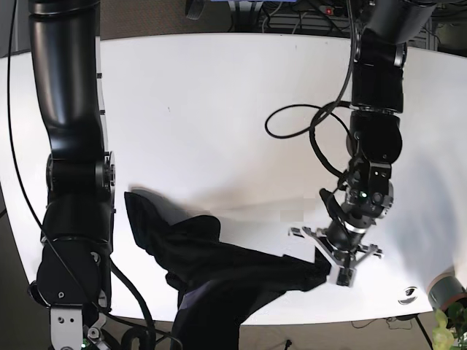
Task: Fold the T-shirt properly
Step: 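Hold the shirt with both grippers and stretch it apart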
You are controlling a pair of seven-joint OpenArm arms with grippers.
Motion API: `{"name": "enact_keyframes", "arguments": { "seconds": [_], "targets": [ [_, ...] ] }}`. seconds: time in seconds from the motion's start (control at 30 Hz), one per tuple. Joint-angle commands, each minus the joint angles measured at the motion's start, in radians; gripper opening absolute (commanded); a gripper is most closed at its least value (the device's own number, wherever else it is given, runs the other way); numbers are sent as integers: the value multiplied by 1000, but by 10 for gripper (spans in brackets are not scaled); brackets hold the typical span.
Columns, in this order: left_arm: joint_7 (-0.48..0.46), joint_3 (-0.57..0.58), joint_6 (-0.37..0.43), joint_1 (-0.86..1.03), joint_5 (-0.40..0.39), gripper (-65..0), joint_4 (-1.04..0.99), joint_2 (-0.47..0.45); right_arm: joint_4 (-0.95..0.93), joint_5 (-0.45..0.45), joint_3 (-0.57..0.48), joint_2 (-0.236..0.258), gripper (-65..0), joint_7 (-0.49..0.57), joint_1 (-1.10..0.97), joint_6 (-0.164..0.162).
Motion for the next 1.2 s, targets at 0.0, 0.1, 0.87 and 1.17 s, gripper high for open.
{"name": "enact_keyframes", "arguments": {
  "seconds": [0.0, 0.1, 0.87, 1.17],
  "targets": [
    [29, -54, 3, -69, -5, -650, 41, -23, -21, -1, 5, 0, -650, 59, 53, -28],
    [60, -110, 1, -122, -5, -650, 64, -43, -67, -1, 7, 0, -650, 74, 84, -34],
    [276, -182, -120, -619, -3, -647, 72, -195, -156, 1, 7, 9, -650, 98, 95, -34],
    [319, -182, -147, -570, -5, -647, 124, -195, -114, 7, 36, 50, -650, 95, 95, -34]
  ]
}}
